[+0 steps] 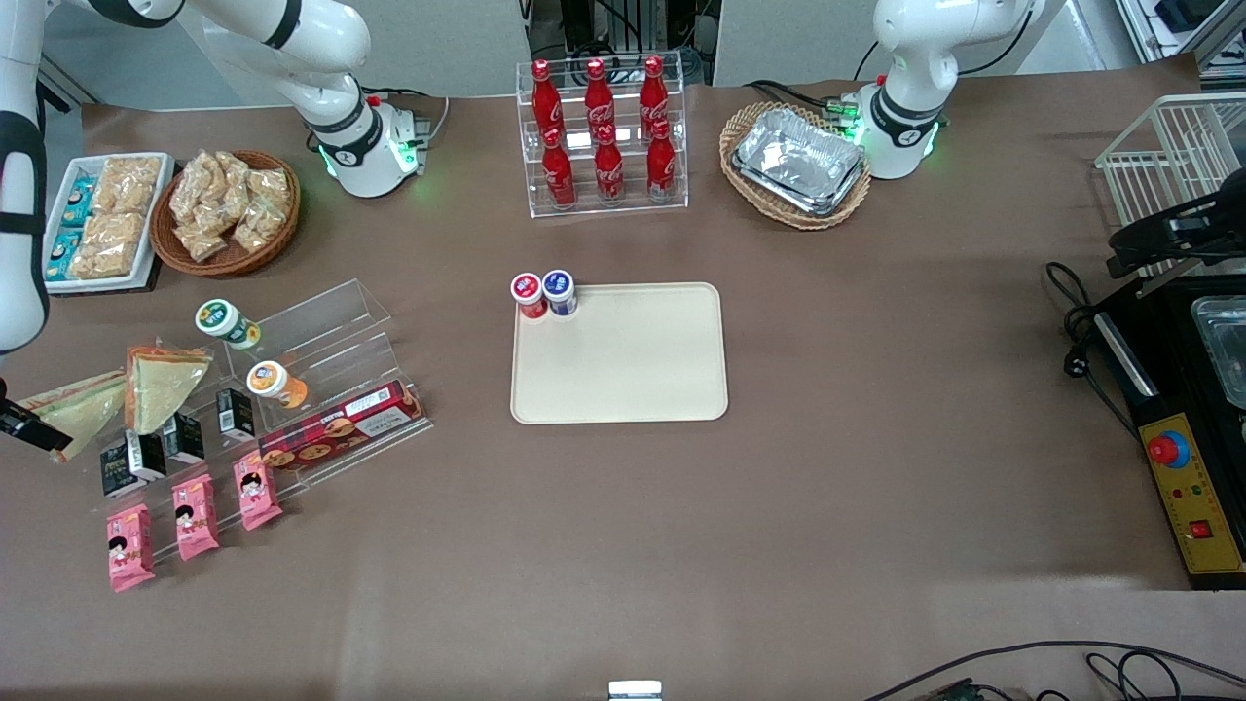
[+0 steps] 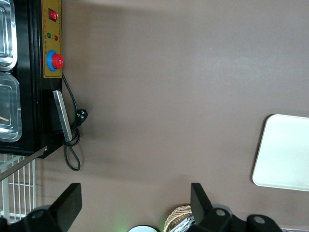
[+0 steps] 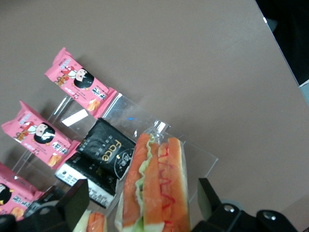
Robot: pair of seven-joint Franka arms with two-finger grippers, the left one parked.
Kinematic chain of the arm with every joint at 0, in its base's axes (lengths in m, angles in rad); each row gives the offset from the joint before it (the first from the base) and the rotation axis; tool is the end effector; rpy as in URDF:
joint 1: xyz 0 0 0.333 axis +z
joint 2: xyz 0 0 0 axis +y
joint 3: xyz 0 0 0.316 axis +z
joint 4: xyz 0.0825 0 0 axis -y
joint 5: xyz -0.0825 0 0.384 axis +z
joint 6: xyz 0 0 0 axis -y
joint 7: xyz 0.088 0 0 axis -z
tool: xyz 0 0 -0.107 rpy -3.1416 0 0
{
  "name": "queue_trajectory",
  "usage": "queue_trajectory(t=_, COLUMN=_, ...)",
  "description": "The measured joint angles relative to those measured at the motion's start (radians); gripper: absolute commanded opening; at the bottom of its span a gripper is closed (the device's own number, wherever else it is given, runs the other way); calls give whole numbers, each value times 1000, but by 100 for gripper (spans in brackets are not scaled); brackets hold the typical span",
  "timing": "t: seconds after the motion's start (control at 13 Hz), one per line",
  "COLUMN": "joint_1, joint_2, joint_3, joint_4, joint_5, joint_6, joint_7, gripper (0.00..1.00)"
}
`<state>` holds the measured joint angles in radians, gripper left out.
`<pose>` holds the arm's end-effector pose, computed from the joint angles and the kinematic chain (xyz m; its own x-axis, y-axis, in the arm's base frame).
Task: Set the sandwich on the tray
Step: 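Close the right gripper on the wrapped sandwich and lift it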
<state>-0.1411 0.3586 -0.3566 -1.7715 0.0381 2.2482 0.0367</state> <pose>0.5867 -0.2948 0.3834 0.8586 -0.4922 0.1432 -0.5061 -0.8583 0.0848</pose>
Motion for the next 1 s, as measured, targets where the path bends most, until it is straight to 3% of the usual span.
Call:
queue_trajectory(t=0.08, joint_1=0, joint_2=4, joint_3=0, joint_4=-10, joint_5=0, joint_6=12, joint_7=-1, gripper=97)
queue_trajectory(t=0.15, joint_1=0, joint_2=6, joint_3=0, joint_4=-16, joint_5=0, joint_6=18, joint_7=-6, gripper=82)
queue_trajectory(t=0.54, joint_1=-1, joint_2=6, joint_3=-2, joint_4=-18, joint_5=0, joint_6=16, joint_7=-94, gripper=27)
queue_trajectory(t=0.69, joint_1=-2, joint_2=5, joint_3=-4, joint_4=-18, joint_5=0, joint_6=9, joint_7=-144, gripper=18)
queue_trajectory(t=1.0, joint_1=-5, joint_2=-3, joint_3=-5, joint_4=14, joint_5=0, joint_6=-60, joint_7=-233, gripper=18)
